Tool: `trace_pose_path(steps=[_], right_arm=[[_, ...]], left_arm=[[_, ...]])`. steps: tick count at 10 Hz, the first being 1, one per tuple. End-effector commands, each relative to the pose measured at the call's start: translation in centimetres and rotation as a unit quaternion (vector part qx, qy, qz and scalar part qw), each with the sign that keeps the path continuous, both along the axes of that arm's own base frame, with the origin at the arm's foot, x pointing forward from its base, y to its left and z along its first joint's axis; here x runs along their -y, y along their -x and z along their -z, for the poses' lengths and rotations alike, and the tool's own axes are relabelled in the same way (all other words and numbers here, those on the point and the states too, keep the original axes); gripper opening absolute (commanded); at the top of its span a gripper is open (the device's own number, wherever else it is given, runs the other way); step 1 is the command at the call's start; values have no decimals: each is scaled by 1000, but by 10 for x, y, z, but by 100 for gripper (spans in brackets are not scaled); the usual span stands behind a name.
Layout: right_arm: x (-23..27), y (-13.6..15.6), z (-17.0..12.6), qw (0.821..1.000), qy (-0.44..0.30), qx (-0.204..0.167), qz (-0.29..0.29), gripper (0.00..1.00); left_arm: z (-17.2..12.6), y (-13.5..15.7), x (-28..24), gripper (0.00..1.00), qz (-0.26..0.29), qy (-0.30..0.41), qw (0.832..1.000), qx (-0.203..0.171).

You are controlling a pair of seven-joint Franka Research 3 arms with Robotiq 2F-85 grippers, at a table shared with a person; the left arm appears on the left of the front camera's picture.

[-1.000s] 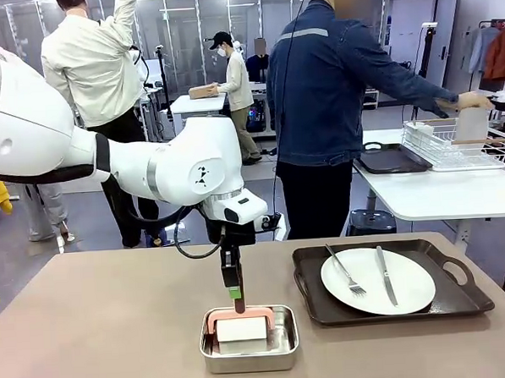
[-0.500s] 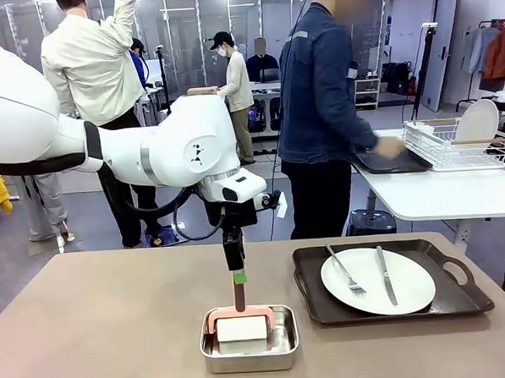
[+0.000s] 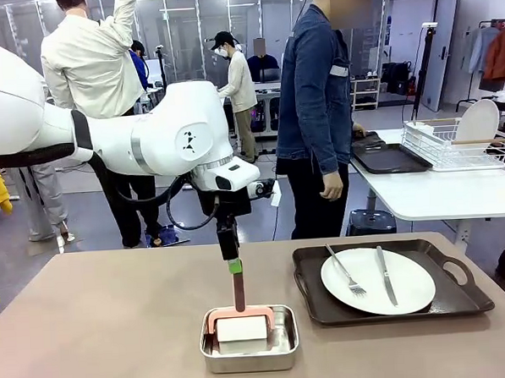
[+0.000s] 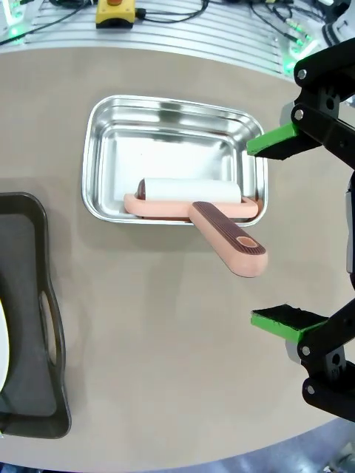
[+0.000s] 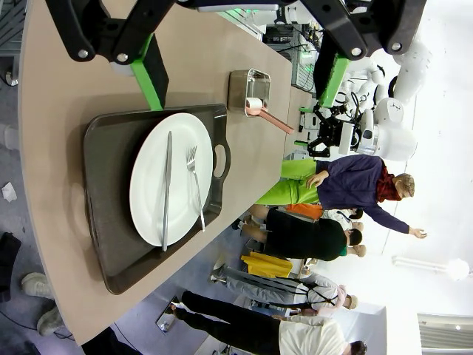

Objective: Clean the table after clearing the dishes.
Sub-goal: Place the Lint Roller back on top of the Airtight Container, then when the right (or left) Handle tray is removed, use the right hand (or left hand) to clean the right (or left) side of the table with the Lint Roller.

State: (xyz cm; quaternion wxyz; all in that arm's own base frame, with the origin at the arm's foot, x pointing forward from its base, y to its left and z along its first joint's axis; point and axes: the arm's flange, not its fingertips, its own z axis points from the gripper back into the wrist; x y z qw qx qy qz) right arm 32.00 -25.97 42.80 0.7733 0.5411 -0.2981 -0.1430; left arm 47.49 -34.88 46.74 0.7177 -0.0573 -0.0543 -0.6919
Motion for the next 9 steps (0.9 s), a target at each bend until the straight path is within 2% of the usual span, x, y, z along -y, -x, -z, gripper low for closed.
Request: trace_pose_path(steps=[1, 7, 8, 9], right_arm=[[-1, 1, -2, 1000, 0, 9, -2, 100], [-1, 1, -2, 1000, 0, 9, -2, 100], [-1, 1, -2, 1000, 0, 9, -2, 100], [-1, 1, -2, 1000, 0, 9, -2, 100]], left_arm=[[2, 0, 0, 100, 1, 0, 1000, -2], [5, -1, 1, 100, 0, -1, 1000, -4], [-36, -13, -36, 100, -72, 99, 992, -11], [-75, -17, -85, 100, -135, 175, 975, -22]])
